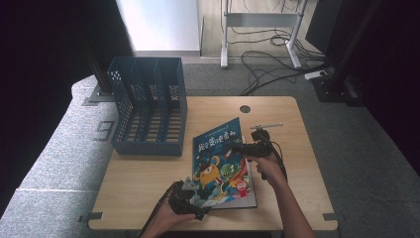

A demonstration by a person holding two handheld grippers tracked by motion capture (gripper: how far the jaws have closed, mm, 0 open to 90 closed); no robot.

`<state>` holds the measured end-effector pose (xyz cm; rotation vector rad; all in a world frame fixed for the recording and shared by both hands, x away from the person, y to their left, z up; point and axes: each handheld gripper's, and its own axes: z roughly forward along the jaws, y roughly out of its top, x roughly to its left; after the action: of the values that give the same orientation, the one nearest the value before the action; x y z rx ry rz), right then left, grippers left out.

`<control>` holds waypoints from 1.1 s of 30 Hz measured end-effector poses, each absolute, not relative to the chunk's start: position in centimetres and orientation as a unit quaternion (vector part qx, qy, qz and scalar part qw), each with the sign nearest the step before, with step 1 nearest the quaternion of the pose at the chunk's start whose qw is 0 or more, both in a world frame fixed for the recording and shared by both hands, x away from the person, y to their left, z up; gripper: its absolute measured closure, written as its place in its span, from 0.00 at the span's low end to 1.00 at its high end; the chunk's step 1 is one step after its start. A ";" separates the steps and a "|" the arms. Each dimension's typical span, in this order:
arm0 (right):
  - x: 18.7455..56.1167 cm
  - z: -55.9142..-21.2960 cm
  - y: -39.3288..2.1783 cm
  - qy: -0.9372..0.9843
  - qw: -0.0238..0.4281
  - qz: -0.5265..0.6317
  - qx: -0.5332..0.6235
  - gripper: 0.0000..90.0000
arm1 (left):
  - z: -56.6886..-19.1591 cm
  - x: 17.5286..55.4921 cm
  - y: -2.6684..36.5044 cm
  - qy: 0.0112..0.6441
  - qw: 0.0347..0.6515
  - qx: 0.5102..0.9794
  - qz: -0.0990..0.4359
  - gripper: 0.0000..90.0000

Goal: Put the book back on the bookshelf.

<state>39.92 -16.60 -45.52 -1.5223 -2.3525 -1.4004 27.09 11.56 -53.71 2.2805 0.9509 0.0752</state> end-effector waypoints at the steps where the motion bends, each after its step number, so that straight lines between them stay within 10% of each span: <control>1: 39.9 -45.3 -16.5 -0.753 0.003 -0.445 -0.485 0.76 | -53.7 27.1 11.5 0.364 0.328 0.871 0.030 0.01; 33: 38.8 -41.9 -15.6 -0.755 -0.090 -0.458 -0.461 0.80 | -53.5 29.6 10.7 0.388 0.320 0.864 0.027 0.00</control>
<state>38.77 -15.64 -41.94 -1.5387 -2.5175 -1.5262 29.63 10.71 -53.55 2.2715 1.0205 0.0699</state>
